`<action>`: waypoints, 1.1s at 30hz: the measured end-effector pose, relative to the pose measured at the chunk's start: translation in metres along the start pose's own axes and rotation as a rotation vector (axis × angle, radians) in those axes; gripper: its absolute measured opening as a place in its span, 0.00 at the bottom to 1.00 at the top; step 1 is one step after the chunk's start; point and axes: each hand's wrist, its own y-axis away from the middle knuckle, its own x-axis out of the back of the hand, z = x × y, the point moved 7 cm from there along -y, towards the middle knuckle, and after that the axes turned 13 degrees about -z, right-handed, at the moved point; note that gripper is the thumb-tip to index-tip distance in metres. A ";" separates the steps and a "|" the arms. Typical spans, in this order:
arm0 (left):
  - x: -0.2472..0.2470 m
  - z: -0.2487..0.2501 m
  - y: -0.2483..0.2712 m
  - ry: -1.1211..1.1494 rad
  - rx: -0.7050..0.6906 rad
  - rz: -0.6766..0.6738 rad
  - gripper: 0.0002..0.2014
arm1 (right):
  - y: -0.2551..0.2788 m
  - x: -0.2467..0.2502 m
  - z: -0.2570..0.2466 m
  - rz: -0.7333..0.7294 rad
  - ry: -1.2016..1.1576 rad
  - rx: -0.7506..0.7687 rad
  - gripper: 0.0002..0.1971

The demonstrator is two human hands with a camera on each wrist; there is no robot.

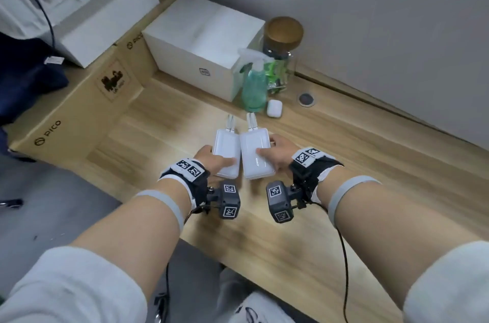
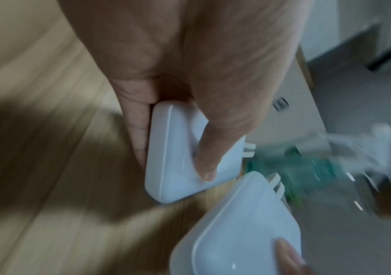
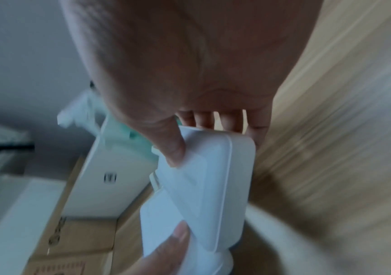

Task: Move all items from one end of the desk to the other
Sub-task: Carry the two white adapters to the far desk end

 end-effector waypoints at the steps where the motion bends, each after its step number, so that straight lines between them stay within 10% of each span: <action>1: -0.027 0.004 0.008 0.009 -0.014 -0.042 0.39 | 0.022 0.016 0.018 0.029 -0.051 0.000 0.23; 5: -0.152 0.044 0.063 0.052 -0.117 -0.205 0.16 | 0.120 0.076 0.094 0.135 -0.217 0.026 0.20; 19: -0.656 0.080 0.225 -0.123 -0.199 -0.616 0.19 | 0.503 0.261 0.422 0.565 -0.803 0.018 0.14; 25: -0.798 0.084 0.272 -0.240 -0.143 -0.874 0.09 | 0.615 0.302 0.501 0.820 -0.915 0.020 0.15; 33: -0.930 0.085 0.310 -0.210 -0.113 -1.019 0.21 | 0.717 0.318 0.575 0.964 -1.025 -0.065 0.20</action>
